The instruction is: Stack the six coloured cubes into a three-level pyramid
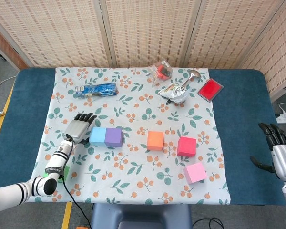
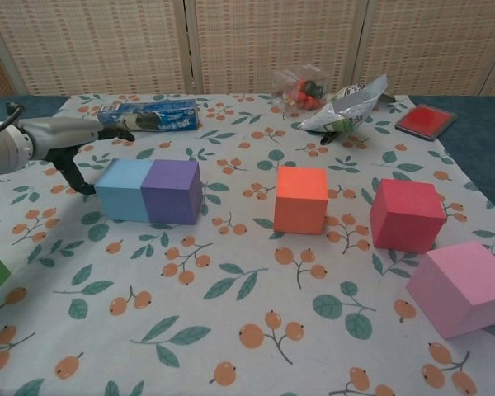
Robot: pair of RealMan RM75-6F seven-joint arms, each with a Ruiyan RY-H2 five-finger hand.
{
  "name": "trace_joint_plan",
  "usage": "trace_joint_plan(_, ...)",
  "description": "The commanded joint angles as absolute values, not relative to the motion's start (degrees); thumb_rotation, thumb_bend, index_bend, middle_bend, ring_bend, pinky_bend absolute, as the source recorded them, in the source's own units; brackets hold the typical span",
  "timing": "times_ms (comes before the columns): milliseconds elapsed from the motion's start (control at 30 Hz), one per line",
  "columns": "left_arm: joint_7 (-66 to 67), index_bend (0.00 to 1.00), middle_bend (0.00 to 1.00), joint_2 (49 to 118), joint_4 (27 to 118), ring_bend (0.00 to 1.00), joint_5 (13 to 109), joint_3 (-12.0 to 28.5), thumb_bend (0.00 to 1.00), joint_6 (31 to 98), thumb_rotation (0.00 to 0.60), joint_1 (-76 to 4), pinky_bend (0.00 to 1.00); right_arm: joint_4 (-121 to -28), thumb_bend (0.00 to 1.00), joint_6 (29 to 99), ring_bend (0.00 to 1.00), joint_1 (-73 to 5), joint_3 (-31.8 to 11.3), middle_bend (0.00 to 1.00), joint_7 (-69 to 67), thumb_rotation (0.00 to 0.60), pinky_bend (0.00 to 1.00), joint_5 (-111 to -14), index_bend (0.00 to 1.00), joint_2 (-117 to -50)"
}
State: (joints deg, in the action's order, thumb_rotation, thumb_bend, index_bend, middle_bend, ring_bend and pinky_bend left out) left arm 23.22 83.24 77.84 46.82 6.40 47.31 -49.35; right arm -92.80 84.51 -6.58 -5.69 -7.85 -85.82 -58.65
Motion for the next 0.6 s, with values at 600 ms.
trace_joint_plan(600,16.23,0.05,0.02,71.47,94.39,0.00,59.72,4.55,0.32,65.98,0.600,-36.42,0.05,-93.99,0.04,62.61,0.10,-24.36,-7.57,0.22,-18.32,0.600,0.16,-90.69,0.15,-60.43)
